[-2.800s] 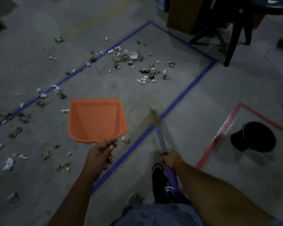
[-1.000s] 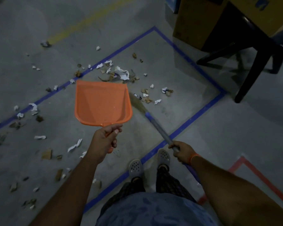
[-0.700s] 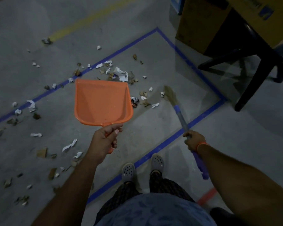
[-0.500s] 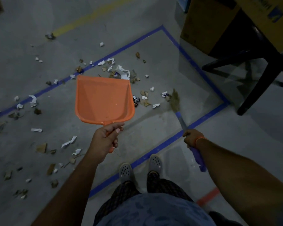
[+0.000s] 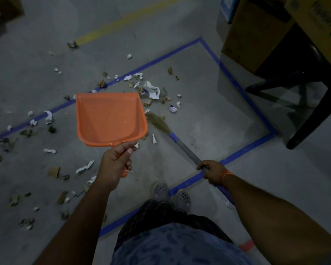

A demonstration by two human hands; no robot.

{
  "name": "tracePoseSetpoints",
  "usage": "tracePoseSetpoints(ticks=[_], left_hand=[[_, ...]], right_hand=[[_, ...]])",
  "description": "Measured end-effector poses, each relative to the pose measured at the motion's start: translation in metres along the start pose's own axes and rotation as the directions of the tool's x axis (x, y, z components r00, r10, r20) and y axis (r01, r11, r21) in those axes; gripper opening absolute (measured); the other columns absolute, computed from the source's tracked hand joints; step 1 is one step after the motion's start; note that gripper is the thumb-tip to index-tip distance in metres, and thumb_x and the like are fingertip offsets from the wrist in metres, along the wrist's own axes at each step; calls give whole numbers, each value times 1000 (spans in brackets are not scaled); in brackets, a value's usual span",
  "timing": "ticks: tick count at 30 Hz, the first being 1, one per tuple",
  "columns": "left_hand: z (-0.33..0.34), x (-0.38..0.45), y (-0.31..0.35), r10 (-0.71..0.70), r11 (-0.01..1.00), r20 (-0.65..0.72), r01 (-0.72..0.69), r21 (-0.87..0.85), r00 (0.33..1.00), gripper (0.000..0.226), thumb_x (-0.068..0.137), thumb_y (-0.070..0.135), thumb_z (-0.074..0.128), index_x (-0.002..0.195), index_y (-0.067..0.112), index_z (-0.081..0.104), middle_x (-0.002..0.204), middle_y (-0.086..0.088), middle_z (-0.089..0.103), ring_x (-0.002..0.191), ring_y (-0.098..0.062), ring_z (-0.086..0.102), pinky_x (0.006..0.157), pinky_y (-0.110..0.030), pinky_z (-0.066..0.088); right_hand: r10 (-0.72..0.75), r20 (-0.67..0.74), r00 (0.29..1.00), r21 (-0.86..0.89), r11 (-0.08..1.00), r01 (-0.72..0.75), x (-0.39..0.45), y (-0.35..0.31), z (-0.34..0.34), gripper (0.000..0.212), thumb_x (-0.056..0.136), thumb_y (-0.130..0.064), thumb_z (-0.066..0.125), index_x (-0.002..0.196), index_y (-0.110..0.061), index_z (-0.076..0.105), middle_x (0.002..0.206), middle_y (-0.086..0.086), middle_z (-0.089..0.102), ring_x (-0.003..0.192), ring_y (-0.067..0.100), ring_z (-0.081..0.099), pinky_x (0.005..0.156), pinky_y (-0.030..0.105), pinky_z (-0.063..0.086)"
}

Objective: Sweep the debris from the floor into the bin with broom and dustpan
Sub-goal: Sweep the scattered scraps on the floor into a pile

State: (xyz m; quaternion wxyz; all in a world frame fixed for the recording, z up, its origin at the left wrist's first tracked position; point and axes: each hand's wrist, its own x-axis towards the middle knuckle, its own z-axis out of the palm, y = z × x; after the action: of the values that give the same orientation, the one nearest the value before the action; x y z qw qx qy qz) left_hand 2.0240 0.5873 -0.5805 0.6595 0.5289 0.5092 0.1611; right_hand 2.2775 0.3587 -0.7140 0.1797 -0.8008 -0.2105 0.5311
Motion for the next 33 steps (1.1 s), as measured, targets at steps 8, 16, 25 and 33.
tracePoseSetpoints(ticks=[8, 16, 25, 33], left_hand=[[-15, 37, 10, -18, 1000, 9, 18, 1, 1000, 27, 102, 6, 53, 119, 20, 69, 97, 7, 71, 49, -6, 47, 44, -18, 32], [-40, 67, 24, -25, 999, -9, 25, 24, 1000, 28, 103, 8, 52, 121, 19, 69, 101, 5, 69, 52, -8, 48, 43, -19, 30], [-45, 71, 22, -28, 1000, -22, 28, -12, 999, 28, 103, 8, 52, 122, 20, 69, 101, 5, 69, 51, -7, 47, 43, -18, 29], [-35, 46, 13, 8, 999, -44, -9, -38, 999, 28, 103, 8, 52, 119, 22, 70, 103, 2, 69, 52, -8, 46, 44, -18, 29]], right_hand=[[55, -261, 964, 46, 998, -44, 34, -27, -30, 31, 75, 1, 60, 89, -26, 67, 80, 14, 65, 50, 25, 58, 49, 29, 51], [100, -46, 994, -189, 976, -107, 72, -83, -40, 28, 77, -3, 62, 97, -23, 68, 106, 8, 62, 64, 17, 62, 43, 18, 46], [-53, 181, 982, -236, 967, 96, 60, -106, -2, 33, 80, -1, 59, 103, -22, 70, 88, 6, 60, 54, 22, 58, 49, 26, 49], [-16, 32, 999, -146, 989, 20, 29, -48, 1, 31, 77, 1, 61, 96, -21, 68, 74, 4, 60, 50, 23, 58, 45, 24, 45]])
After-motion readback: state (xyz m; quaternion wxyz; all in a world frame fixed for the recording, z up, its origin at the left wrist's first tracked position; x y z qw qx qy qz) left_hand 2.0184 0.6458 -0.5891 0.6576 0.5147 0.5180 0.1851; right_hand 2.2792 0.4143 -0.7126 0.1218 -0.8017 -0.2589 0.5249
